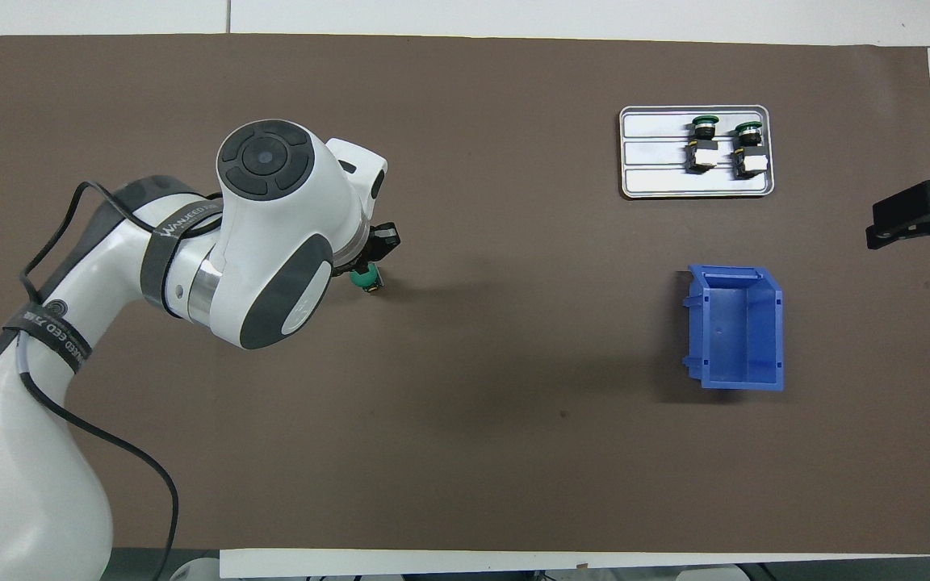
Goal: Place and press button with both arms
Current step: 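Press down on the green button top with the left gripper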
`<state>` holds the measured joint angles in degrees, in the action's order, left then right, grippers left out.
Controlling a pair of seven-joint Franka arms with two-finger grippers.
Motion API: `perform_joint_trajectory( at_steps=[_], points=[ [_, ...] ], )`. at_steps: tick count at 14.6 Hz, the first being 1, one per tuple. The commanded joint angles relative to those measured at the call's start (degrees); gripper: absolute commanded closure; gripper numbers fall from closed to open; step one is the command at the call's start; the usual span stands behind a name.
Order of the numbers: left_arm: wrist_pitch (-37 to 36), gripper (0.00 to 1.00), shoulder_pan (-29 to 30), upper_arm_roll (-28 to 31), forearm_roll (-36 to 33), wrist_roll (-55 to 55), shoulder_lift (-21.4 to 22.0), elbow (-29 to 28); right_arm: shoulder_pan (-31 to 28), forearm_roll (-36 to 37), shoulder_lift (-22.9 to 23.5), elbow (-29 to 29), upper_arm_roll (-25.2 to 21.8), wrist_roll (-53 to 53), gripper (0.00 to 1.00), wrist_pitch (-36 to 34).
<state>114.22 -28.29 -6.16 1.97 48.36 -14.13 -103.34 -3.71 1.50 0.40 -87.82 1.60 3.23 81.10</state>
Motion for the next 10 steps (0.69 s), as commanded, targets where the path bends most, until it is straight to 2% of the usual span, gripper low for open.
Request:
perform_joint_trajectory(
  at_steps=[1, 2, 10],
  points=[
    [3.71, 1.00, 0.25, 0.09, -0.74, 0.59, 2.70, -5.18, -0.07, 0.08, -1.37, -1.57, -0.02, -1.03, 0.02, 0.20],
    [6.86, 1.00, 0.07, 0.01, -0.74, 1.03, 3.49, -7.81, -0.07, 0.08, -1.37, -1.57, -0.02, -1.03, 0.02, 0.20],
    [9.53, 1.00, 0.16, 0.00, 1.37, 0.25, 2.80, -8.19, -0.07, 0.08, -1.37, -1.57, -0.02, -0.95, 0.02, 0.20]
  ],
)
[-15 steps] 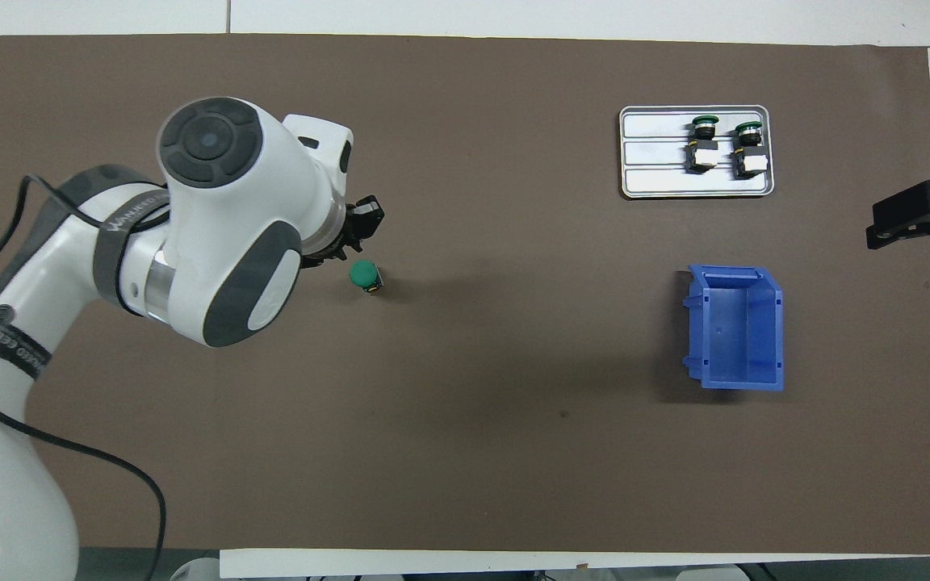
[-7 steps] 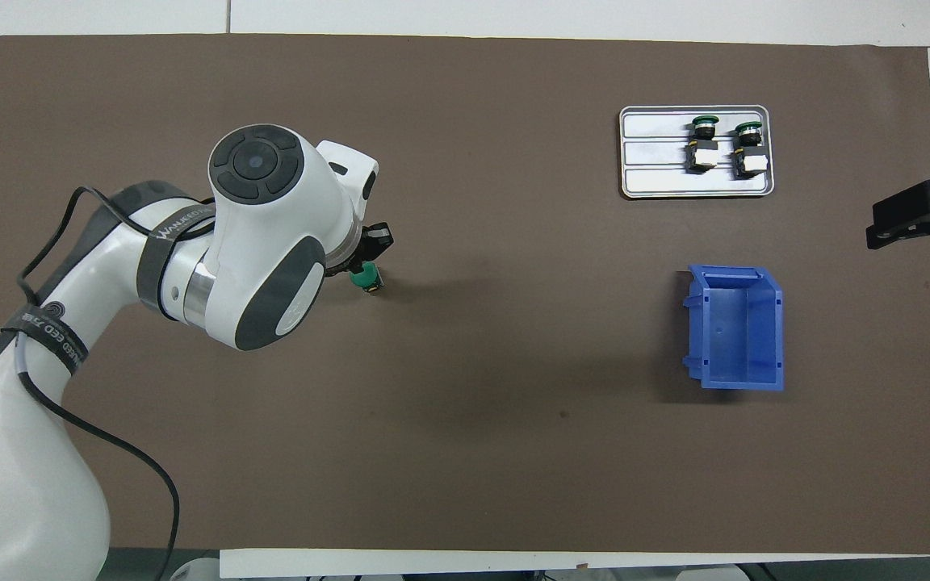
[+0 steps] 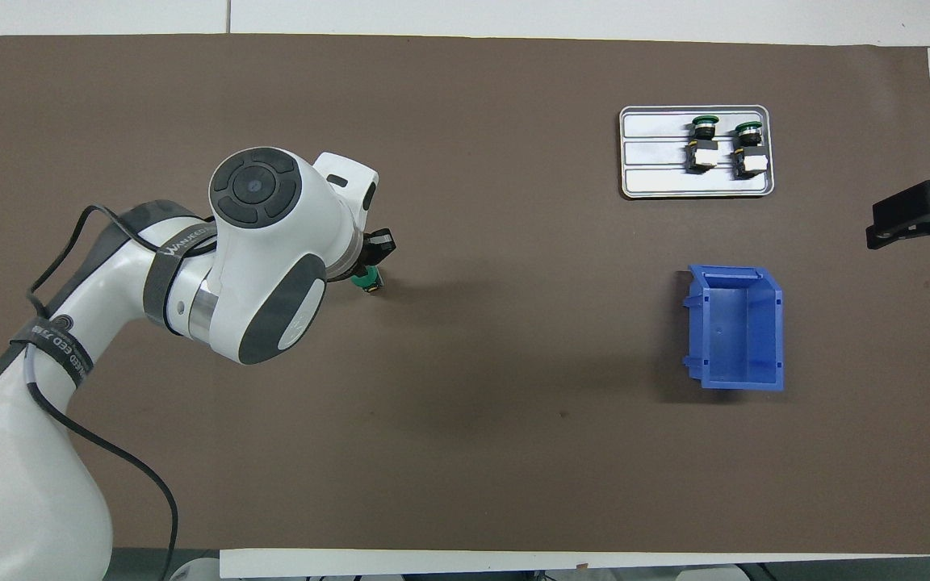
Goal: Place and press button with both arms
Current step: 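Press down on the green button top with the left gripper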
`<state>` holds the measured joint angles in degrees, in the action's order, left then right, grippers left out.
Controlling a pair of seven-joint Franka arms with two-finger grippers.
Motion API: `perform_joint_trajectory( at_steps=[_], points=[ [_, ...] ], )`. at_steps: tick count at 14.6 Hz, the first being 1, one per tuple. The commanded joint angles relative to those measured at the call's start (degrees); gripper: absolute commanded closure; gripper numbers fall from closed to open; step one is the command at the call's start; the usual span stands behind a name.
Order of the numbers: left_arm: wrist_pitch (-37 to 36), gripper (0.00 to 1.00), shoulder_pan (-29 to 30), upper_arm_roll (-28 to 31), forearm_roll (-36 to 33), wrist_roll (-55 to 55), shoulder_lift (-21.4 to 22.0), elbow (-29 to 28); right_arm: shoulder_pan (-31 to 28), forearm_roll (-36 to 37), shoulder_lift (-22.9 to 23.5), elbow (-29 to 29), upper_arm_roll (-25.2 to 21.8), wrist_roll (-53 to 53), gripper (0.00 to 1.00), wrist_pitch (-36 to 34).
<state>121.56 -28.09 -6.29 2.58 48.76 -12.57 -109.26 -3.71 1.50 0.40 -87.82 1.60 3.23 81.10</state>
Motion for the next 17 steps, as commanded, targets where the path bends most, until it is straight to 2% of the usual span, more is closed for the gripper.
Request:
perform_joint_trajectory(
  at_steps=[1, 11, 17],
  points=[
    [2.54, 1.00, -0.04, 0.14, 0.76, -0.15, 1.24, -2.36, -0.07, 0.08, -1.37, -1.57, -0.02, -1.03, 0.02, 0.20],
    [6.84, 1.00, -0.12, 0.05, 0.84, -0.59, 0.45, -5.78, -0.07, 0.08, -1.37, -1.57, -0.02, -1.03, 0.02, 0.20],
    [6.23, 0.99, 0.05, 0.05, 0.93, -0.59, 0.18, -5.62, -0.07, 0.08, -1.37, -1.57, -0.02, -0.95, 0.02, 0.20]
  ],
)
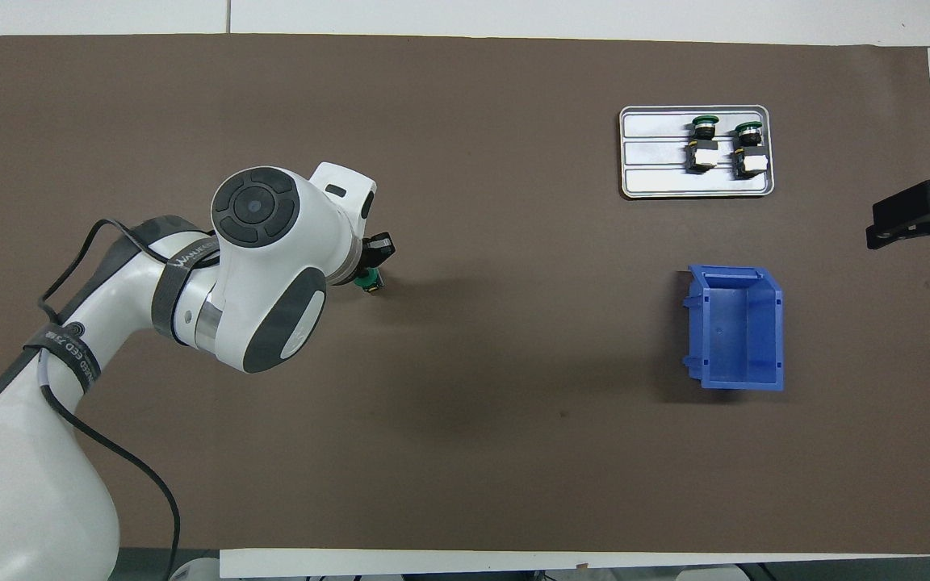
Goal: Place and press button with both arms
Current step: 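Press down on the green button top with the left gripper, then lift the left gripper away while the right gripper reaches the button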
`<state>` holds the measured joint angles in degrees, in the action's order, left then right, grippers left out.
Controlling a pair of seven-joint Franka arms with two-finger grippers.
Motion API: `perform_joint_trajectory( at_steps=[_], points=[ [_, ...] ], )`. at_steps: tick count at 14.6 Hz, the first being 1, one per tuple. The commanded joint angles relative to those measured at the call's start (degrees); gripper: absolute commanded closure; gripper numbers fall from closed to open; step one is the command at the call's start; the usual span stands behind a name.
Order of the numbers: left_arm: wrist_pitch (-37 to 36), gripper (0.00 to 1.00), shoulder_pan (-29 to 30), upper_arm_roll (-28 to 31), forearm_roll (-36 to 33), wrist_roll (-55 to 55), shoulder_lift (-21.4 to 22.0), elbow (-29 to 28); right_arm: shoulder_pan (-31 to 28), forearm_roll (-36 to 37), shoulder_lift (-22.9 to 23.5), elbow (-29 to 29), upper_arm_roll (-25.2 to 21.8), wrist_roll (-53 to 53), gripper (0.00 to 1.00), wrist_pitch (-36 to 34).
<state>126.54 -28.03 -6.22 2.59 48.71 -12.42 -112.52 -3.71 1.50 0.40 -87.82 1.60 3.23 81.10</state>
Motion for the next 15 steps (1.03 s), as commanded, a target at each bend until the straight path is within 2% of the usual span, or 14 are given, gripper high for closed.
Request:
perform_joint_trajectory(
  at_steps=[1, 4, 5, 6, 9, 12, 15],
  points=[
    [1.25, 0.98, 0.08, -0.02, 1.10, -0.54, 0.46, -1.92, -0.07, 0.08, -1.37, -1.57, -0.02, -1.03, 0.02, 0.20],
    [-3.99, 0.90, 0.69, 0.42, 1.19, -0.98, 2.48, 2.20, -0.07, 0.08, -1.37, -1.57, -0.02, -1.03, 0.02, 0.20],
    [-6.20, 0.85, 1.13, 0.51, 1.19, -1.33, 2.66, 3.78, -0.07, 0.08, -1.37, -1.57, -0.02, -1.03, 0.02, 0.20],
    [-8.05, 0.75, 1.31, 0.59, 1.19, -1.51, 2.92, 4.93, -0.07, 0.08, -1.37, -1.57, -0.02, -1.03, 0.02, 0.20],
    [-12.44, 0.30, 4.02, 0.86, 1.02, -1.86, 3.45, 8.27, -0.07, 0.08, -1.37, -1.57, -0.02, -1.03, 0.02, 0.20],
    [-17.72, 0.09, 9.98, 0.95, 0.93, -9.13, 5.38, 9.43, -0.07, 0.08, -1.37, -1.57, -0.02, -1.03, 0.02, 0.20],
    [-22.81, 0.00, 15.44, 0.95, 0.84, -16.42, 8.28, 9.43, 0.81, -0.18, -2.07, -1.74, 0.95, -2.52, 0.02, -2.43]
  ],
)
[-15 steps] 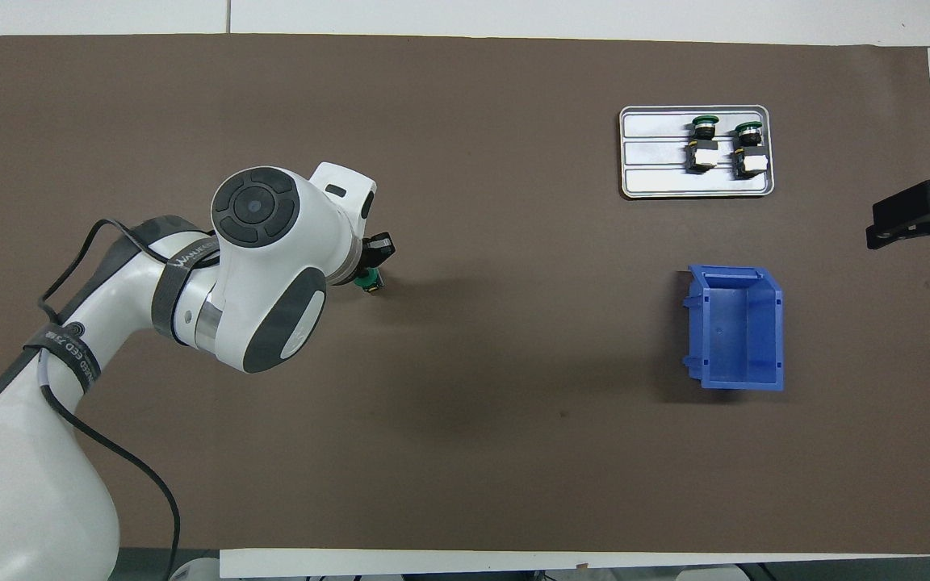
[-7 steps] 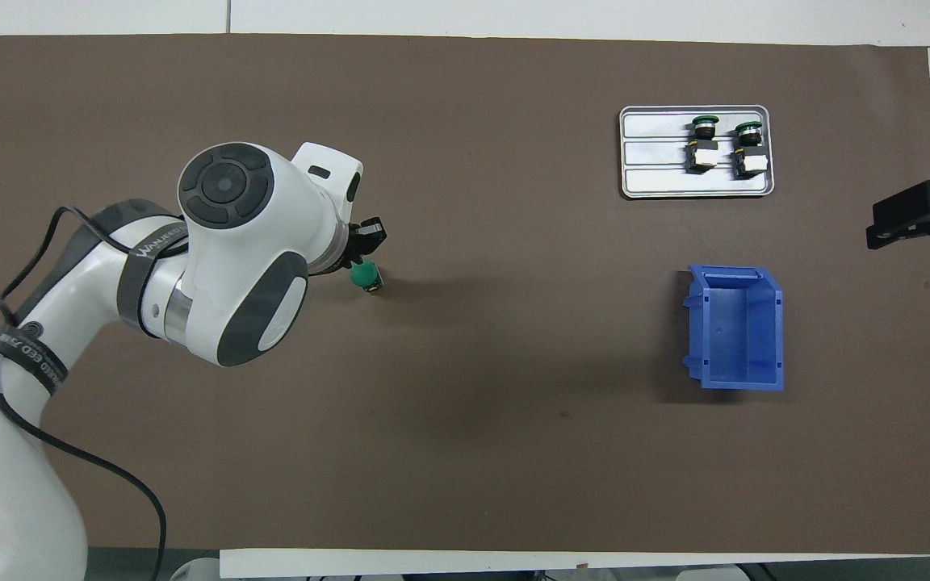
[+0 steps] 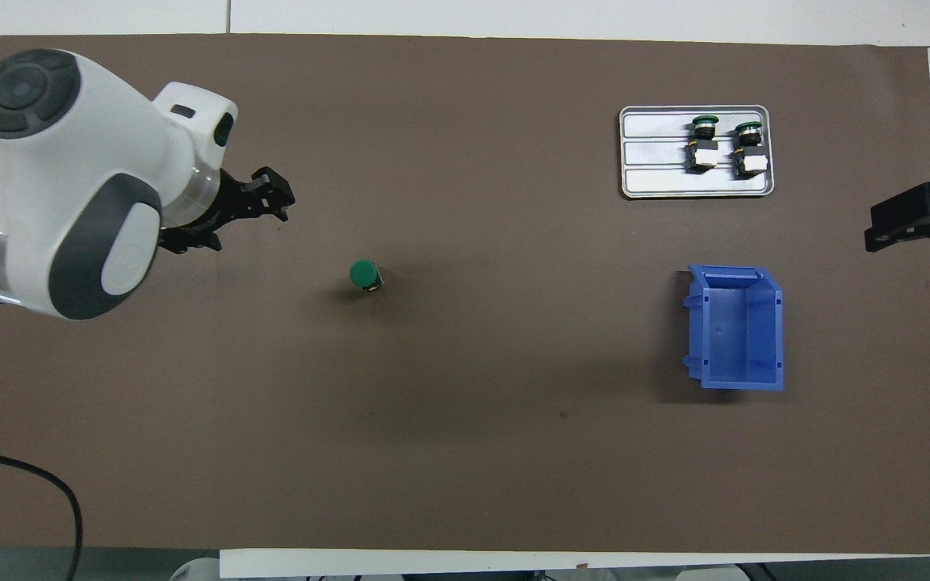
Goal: Place and press button with both arms
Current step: 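Lift the left gripper away while the right gripper reaches the button, then grasp the green button with the right gripper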
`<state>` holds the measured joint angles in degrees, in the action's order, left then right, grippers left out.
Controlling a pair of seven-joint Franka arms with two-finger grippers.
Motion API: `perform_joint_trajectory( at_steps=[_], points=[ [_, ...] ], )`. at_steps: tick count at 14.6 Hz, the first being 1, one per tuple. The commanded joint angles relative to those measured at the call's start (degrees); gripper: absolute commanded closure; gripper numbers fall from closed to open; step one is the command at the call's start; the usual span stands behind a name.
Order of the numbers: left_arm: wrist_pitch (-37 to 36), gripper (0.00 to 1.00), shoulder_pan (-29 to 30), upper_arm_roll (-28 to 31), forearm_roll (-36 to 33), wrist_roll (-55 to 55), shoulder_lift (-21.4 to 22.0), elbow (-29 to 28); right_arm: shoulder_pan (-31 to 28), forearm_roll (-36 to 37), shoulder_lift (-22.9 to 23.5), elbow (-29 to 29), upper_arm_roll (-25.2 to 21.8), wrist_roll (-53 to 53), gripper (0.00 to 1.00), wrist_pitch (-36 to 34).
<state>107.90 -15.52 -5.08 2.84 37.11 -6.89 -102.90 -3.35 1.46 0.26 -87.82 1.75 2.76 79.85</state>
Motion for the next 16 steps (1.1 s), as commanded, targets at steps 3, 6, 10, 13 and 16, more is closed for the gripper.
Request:
perform_joint_trajectory(
  at_steps=[3, 6, 10, 13, 16],
  points=[
    [-8.21, 0.00, 9.61, -0.29, 0.41, -15.98, 5.30, -0.19, 2.99, -4.42, -1.23, -1.83, 1.06, -6.28, 0.02, 3.80],
    [-13.13, 0.00, 14.62, -0.29, 0.15, -24.43, 7.24, 1.03, 13.41, -5.76, 2.28, 0.10, 1.41, 1.93, 0.02, 8.54],
    [-22.28, 0.00, 16.57, 0.15, -3.18, -30.59, 7.68, 6.92, 26.96, -5.59, 14.12, 8.95, 1.50, 18.65, 0.02, 16.90],
    [-24.13, 0.00, 17.10, 0.24, -3.19, -31.31, 9.61, 7.80, 36.55, -4.80, 24.76, 14.78, 1.41, 32.17, 0.02, 27.94],
    [-25.45, 0.00, 17.27, 0.42, -3.19, -30.87, 10.58, 8.42, 42.97, -1.47, 31.80, 14.70, 1.41, 37.39, 0.02, 37.90]
  ],
)
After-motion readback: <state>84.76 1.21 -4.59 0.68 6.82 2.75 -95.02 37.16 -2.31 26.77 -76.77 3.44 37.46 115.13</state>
